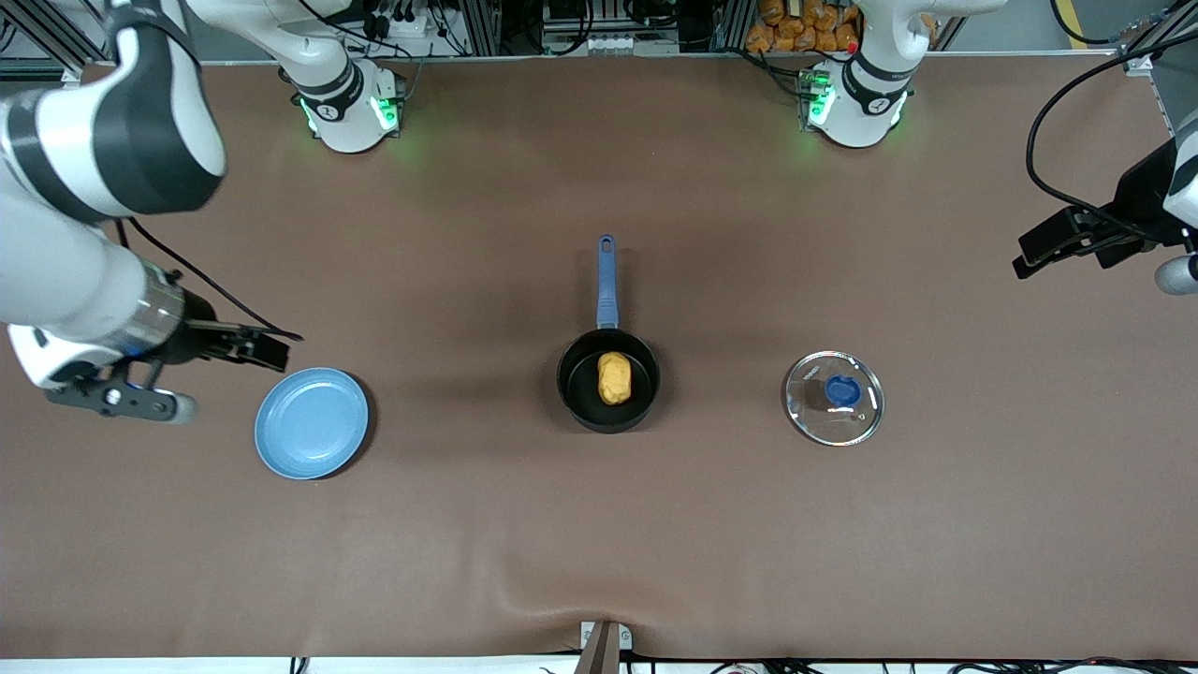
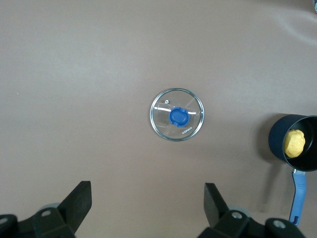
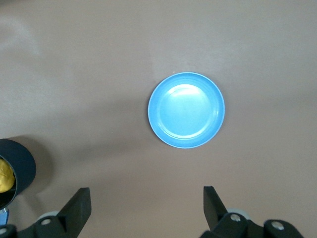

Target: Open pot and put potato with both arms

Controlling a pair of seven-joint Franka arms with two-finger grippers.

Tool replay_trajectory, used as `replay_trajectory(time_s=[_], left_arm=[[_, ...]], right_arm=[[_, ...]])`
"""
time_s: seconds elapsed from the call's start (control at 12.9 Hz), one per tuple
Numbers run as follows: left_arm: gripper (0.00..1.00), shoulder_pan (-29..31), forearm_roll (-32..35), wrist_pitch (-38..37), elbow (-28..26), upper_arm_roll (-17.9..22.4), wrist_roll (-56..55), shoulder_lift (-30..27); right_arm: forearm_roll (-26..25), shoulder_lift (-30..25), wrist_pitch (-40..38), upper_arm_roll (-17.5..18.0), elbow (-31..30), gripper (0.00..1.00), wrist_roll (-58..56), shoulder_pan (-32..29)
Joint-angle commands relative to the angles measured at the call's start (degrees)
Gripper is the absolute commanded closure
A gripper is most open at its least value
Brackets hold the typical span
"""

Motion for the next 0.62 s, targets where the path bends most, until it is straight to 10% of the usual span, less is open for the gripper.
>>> replay_trajectory(time_s=[0.0,0.54], left_arm=[[0.0,1.03,-0.76,-0.79,1.31,0.02,1.09,-0.27],[0.0,1.3,-0.94,-0.7,-1.24,0.02,3.38,-4.14]], right_arm=[[0.05,-6.5,0.61,1.22,-6.25,0.0,-3.41,-2.99],[0.14,-15.91,5.18,1.13,-17.15,0.0,-9.13,-5.63]])
